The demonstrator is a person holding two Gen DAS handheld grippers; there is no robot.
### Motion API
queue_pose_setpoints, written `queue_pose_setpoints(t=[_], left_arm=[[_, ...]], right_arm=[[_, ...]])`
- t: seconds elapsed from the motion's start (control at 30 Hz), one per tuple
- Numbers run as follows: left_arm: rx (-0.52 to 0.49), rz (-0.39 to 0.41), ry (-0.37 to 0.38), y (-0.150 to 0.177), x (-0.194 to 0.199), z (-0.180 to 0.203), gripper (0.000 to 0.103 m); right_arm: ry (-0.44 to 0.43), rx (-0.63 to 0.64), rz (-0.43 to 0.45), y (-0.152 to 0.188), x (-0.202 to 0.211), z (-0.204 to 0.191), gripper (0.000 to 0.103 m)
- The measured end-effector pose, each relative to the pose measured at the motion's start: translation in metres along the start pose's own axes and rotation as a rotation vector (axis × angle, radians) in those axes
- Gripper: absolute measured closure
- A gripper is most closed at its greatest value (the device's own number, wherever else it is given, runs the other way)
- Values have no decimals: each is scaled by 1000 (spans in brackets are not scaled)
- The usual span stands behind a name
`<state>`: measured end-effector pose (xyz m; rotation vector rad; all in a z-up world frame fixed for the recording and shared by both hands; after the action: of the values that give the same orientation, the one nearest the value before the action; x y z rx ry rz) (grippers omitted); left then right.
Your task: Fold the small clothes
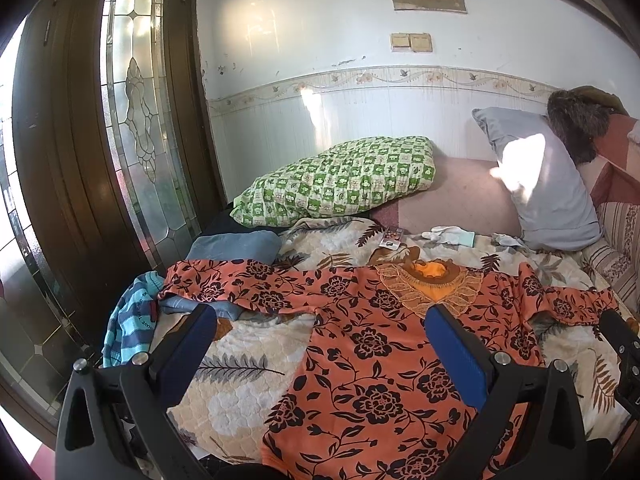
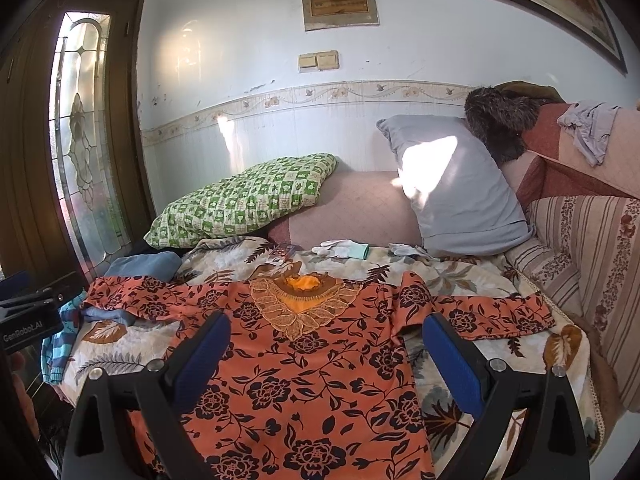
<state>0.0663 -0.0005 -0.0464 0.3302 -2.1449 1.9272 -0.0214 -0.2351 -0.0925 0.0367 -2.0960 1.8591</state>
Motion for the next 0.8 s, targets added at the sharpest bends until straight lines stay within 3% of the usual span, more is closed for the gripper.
queue_pose_setpoints(t=[0.8], left_arm=[[-6, -6, -1, 1, -3, 0, 0]], right_arm=[[-9, -2, -5, -1, -3, 0, 5]])
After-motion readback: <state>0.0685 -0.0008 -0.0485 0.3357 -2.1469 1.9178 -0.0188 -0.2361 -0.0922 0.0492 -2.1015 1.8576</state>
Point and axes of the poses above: each gripper's, at about its wrist camera, not at the fingertips, and x roughly against the way its jaws point, z to its right, y to its underside, the point moved 5 cm from there along -x, roughly the way its jaws point, and after that the axes turned 9 degrees about z, right-handed, at the moved point
